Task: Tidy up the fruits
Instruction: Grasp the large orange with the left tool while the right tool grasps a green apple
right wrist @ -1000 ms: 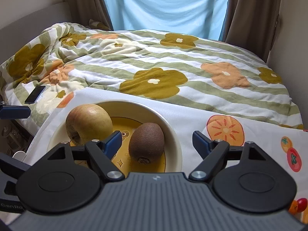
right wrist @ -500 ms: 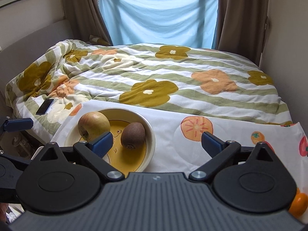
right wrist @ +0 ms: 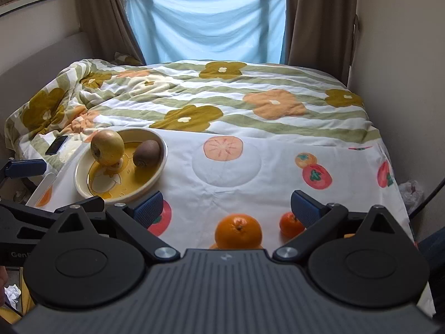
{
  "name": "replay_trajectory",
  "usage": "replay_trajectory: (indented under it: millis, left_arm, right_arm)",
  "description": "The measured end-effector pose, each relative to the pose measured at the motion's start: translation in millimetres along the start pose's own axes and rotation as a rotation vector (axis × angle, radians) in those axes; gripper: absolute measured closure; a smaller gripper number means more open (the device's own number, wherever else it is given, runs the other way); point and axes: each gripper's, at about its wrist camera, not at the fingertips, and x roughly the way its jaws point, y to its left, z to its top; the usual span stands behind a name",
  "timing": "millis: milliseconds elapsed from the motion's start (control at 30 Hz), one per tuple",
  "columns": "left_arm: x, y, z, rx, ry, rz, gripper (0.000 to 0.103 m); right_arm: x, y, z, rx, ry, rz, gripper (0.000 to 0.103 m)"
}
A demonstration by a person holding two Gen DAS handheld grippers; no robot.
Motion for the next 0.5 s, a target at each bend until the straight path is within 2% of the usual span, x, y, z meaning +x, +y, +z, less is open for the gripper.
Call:
replay_trajectory:
  millis: [167,333,500]
  left_arm:
    - [11,-20,-6,0.083,0.000,-0.089,0.000]
    - [28,-35,-8,0.164,0.014,-0.218,0.000]
    - [47,-50,-11,0.269,0.021,-0.294,0.000]
  right_arm:
    - [-8,-23,-26,0.099,0.028,-0.069,0.000]
    - [-10,-38,-49,0.235,0.055,-0.152,0.000]
    - [-4,-41,-63,0.312,0.075,-0.207,0.000]
